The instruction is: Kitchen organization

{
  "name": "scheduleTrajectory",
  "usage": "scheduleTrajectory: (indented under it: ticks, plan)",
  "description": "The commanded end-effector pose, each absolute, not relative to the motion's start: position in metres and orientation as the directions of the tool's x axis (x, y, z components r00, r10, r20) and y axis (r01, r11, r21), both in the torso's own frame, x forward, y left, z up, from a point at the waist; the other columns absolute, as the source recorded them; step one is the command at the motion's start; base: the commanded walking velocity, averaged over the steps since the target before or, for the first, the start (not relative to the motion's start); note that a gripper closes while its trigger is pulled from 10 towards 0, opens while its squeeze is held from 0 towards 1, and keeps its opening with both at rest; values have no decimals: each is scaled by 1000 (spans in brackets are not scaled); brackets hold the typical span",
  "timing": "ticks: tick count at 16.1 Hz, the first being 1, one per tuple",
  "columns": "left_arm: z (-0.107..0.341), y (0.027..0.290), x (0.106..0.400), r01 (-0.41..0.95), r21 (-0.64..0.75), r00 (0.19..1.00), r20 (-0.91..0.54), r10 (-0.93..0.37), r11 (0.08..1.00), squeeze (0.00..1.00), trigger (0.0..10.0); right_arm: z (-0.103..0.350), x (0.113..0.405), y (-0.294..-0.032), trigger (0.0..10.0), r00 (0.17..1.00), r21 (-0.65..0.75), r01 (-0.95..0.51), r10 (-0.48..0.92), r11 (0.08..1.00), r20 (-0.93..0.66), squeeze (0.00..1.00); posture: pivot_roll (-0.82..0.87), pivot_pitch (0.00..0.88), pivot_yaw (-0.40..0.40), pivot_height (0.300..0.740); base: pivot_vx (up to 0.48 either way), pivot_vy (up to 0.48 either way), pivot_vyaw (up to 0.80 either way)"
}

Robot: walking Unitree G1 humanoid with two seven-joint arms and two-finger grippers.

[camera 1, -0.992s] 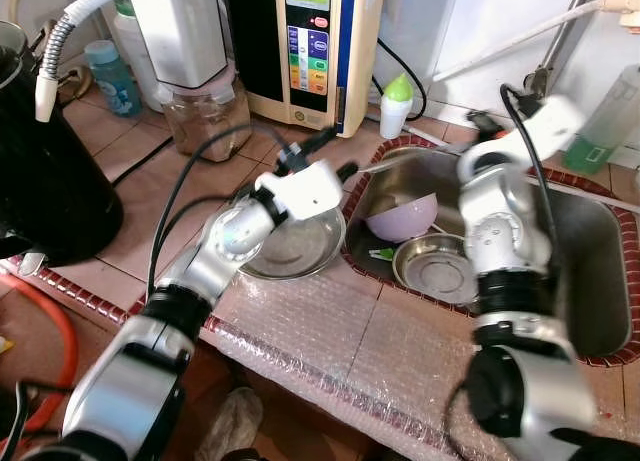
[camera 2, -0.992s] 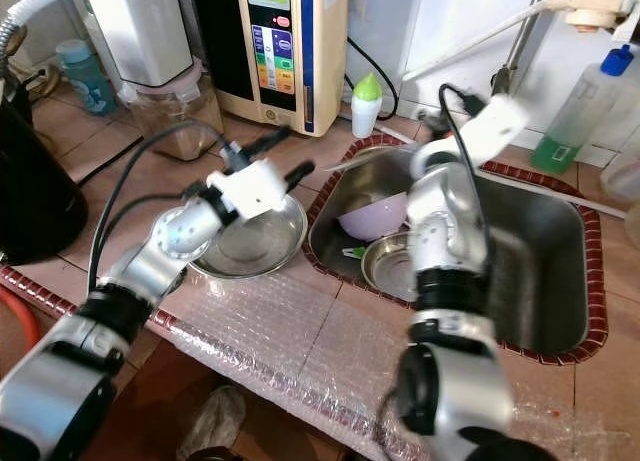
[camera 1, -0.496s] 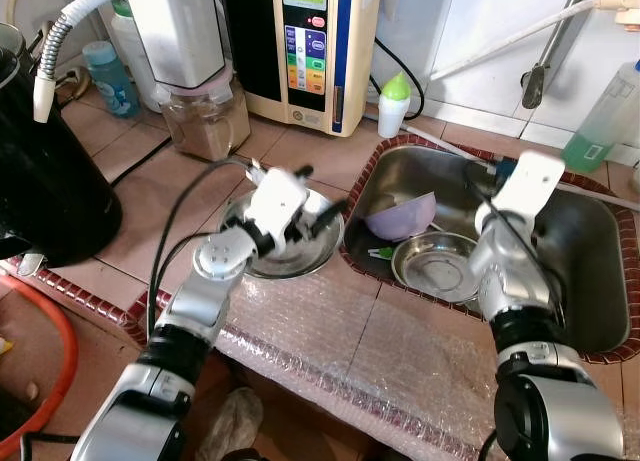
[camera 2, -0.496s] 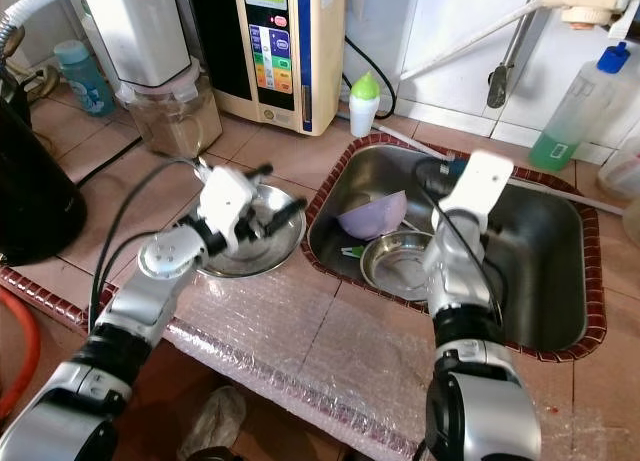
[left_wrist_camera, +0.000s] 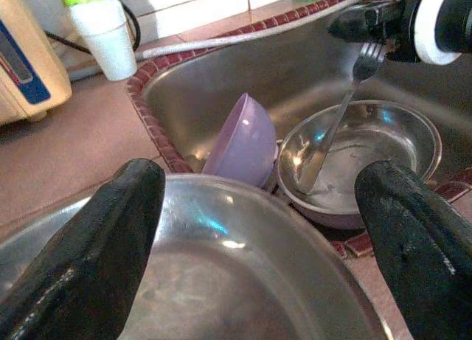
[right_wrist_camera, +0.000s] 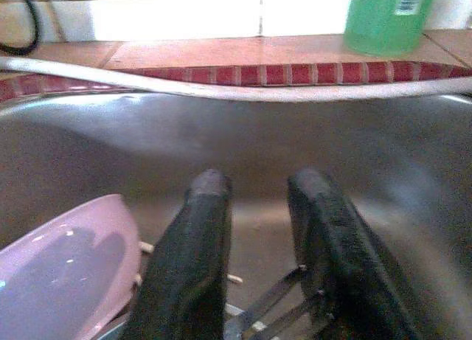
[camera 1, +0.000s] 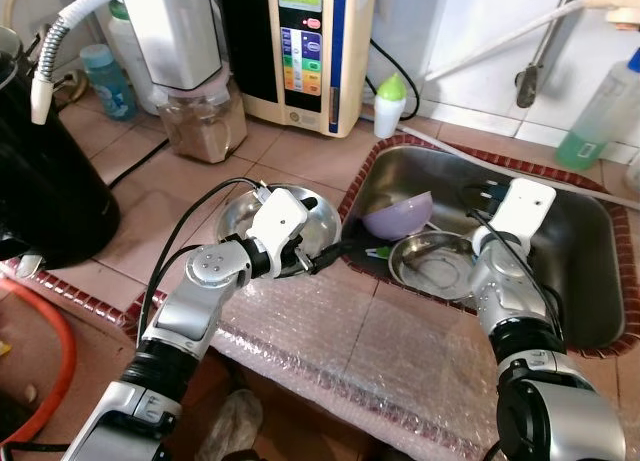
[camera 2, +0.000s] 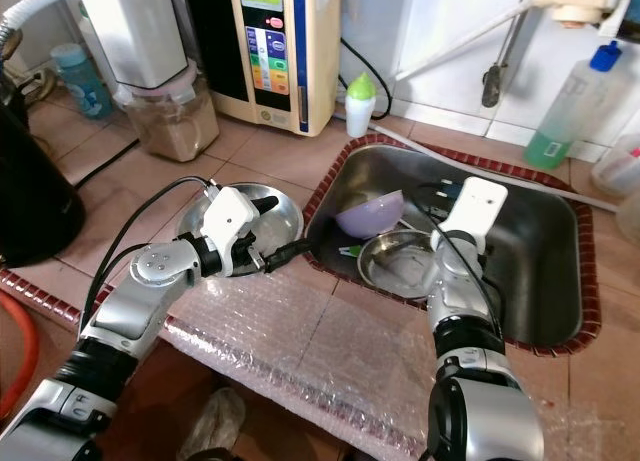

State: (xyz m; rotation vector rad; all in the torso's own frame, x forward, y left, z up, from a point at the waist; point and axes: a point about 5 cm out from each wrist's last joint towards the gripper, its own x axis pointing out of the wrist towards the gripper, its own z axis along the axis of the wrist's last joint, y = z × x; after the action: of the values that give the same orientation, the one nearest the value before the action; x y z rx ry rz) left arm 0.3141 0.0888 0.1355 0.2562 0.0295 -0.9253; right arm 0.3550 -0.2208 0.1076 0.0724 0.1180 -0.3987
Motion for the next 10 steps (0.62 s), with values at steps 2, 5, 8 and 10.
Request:
scheduleTrajectory:
  ticks: [2,5,8,10]
  plan:
    - [144,93,316,770,226,630,-124,-767,596,1000,10000,106,354,-221,10000,922,67,377,-367,924,-126,1000,-18,0,44,740,0,0,0]
    - [149,99,321,729,233,676,-102,-729,644,1000,10000,106,354,-221,10000,925,74,369,-359,926,-125,1000,-17,0,41,740,0,0,0]
    - [157,104,326,662,286,734,-55,-677,693,1000,10000,110,361,-199,10000,980,128,172,-157,977,-118,1000,-16,0,42,740,0,0,0]
    - [162,108,328,623,303,763,-31,-646,721,1000,10000,112,363,-199,10000,979,113,180,-167,977,-115,1000,-16,0,40,740,0,0,0]
